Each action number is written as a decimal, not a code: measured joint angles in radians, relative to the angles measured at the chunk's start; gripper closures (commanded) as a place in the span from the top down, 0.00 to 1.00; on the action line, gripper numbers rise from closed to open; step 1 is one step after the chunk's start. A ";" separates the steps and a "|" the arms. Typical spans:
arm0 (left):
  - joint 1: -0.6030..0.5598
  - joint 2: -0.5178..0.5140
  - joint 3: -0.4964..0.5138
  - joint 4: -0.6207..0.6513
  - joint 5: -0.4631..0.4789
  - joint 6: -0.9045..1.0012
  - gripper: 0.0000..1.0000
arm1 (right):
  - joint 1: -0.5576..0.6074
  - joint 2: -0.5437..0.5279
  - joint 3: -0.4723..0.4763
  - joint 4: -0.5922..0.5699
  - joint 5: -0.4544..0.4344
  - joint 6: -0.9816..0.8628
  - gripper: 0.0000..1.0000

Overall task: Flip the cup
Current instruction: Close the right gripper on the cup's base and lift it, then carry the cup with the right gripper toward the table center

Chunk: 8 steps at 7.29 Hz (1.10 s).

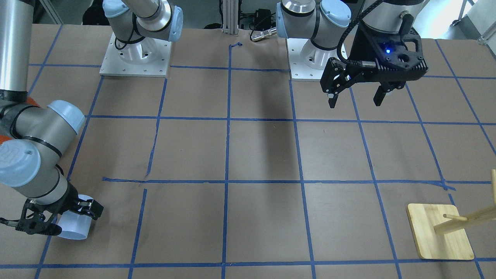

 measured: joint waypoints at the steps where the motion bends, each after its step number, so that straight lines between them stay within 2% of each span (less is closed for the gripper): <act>1: 0.000 0.000 0.000 0.000 0.000 0.000 1.00 | 0.000 0.015 -0.008 -0.019 -0.001 -0.001 0.75; 2: 0.000 0.000 0.000 0.000 -0.001 0.000 1.00 | 0.000 0.022 -0.015 -0.027 -0.001 -0.004 0.47; 3: 0.000 0.000 0.000 0.000 0.000 0.000 1.00 | -0.001 0.024 -0.021 -0.029 -0.001 -0.008 0.26; 5: 0.000 0.000 0.000 0.000 -0.001 0.000 1.00 | -0.001 0.018 -0.029 -0.033 0.003 -0.042 0.24; 8: 0.000 0.000 0.000 0.000 -0.001 0.000 1.00 | 0.037 -0.049 -0.060 -0.030 0.143 -0.286 0.26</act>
